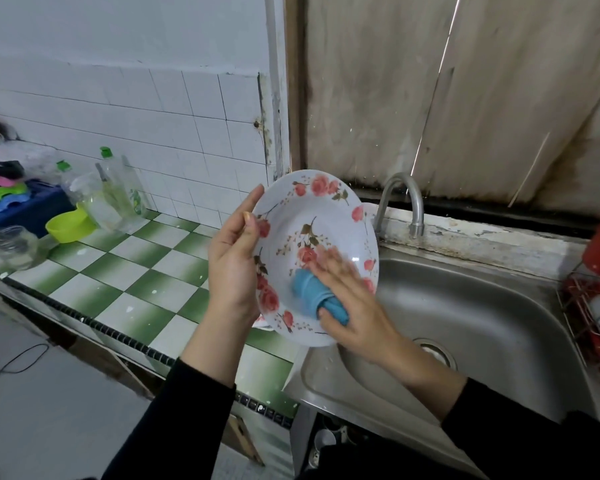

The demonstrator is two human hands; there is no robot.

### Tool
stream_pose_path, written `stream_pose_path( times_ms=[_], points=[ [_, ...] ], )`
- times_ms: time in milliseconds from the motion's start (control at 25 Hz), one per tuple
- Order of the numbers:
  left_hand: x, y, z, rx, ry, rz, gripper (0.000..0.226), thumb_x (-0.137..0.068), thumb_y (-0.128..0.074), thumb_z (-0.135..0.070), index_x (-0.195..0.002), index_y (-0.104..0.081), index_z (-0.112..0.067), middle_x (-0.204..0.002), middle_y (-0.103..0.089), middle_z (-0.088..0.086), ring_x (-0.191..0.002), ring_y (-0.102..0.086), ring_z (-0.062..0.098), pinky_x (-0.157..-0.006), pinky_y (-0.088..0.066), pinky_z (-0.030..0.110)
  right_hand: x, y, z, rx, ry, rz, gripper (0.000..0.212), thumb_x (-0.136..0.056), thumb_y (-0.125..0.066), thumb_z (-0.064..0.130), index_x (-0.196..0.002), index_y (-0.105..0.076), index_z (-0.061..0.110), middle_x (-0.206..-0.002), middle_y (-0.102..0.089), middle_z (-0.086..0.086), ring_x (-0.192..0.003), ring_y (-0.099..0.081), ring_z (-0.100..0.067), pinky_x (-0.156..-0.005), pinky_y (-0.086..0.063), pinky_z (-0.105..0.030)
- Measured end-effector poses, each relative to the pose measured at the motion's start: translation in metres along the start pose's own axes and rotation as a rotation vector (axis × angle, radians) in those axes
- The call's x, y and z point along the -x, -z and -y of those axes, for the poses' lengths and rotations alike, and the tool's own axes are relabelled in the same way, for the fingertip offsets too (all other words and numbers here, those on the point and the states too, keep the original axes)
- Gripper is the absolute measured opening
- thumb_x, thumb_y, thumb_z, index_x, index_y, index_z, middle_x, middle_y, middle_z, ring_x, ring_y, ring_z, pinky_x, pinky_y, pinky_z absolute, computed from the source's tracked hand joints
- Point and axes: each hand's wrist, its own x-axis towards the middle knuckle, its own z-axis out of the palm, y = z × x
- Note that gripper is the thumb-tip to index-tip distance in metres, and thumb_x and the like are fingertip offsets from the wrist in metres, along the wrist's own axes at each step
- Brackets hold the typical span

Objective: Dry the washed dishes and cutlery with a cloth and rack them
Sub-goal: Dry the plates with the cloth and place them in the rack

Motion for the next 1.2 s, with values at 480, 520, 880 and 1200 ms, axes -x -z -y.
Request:
stream_pose_path(
  times_ms=[480,520,880,1200],
  points=[
    [0.008,-0.012,0.009,-0.05,-0.036,0.051,0.031,-0.1,-0.04,-0.006,-0.126,-0.057,-0.006,-0.108,-0.072,-0.006,-0.107,-0.064,0.018,-0.091,-0.052,0.026,-0.063,-0.012,0.06,-0.33,-0.039,-0.162,0.058,-0.098,-0.04,0.014,-0.151,-0.017,0.012,-0.16,-0.01,-0.014,-0.15,-0.006,-0.026,-0.12,-0.009,-0.024],
    [0.003,-0.005,0.003,-0.031,-0.031,0.018,0.03,-0.1,-0.041,-0.009,-0.123,-0.059,-0.012,-0.11,-0.072,0.001,-0.109,-0.064,0.022,-0.094,-0.052,0.031,-0.052,-0.019,0.062,-0.36,0.001,-0.054,0.057,-0.098,-0.041,0.013,-0.151,-0.02,0.009,-0.16,-0.014,-0.014,-0.15,-0.009,-0.025,-0.121,-0.01,-0.028],
    [0.012,0.0,-0.003,-0.097,-0.028,0.019,0.028,-0.1,-0.042,-0.011,-0.118,-0.062,-0.017,-0.111,-0.071,0.004,-0.104,-0.067,0.018,-0.09,-0.054,0.03,-0.056,0.03,-0.023,-0.013,-0.23,-0.186,0.062,-0.098,-0.044,0.027,-0.152,-0.016,0.02,-0.161,-0.001,-0.001,-0.149,0.005,-0.016,-0.121,-0.01,-0.038],
    [0.005,-0.006,-0.002,-0.083,-0.08,0.02,0.028,-0.101,-0.042,-0.01,-0.121,-0.061,-0.014,-0.117,-0.068,0.01,-0.108,-0.065,0.022,-0.09,-0.054,0.03,-0.03,-0.01,0.05,-0.297,0.024,0.048,0.061,-0.098,-0.042,0.02,-0.151,-0.016,0.006,-0.16,-0.013,-0.005,-0.15,-0.011,-0.018,-0.122,-0.013,-0.032]
  ],
)
